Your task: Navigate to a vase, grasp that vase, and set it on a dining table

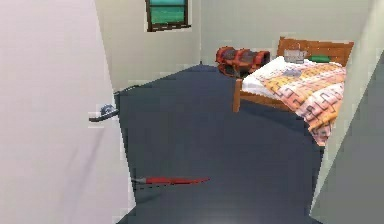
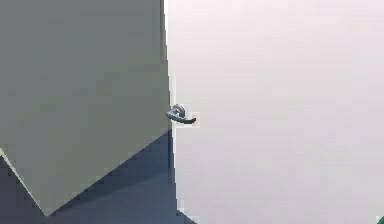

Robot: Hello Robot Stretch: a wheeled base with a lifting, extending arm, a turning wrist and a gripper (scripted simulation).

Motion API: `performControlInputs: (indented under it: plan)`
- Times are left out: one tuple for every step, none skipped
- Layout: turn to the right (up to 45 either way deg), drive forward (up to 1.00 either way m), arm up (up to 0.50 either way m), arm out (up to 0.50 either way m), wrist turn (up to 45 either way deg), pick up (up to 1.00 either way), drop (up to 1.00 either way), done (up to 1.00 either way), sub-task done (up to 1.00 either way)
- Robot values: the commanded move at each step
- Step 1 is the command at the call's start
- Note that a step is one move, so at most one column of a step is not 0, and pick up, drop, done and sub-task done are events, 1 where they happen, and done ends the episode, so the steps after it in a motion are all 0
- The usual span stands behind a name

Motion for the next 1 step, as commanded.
performControlInputs:
  plan:
    - [3.0,0.0,0.0,0.0,0.0,0.0,0.0,0.0,0.0]
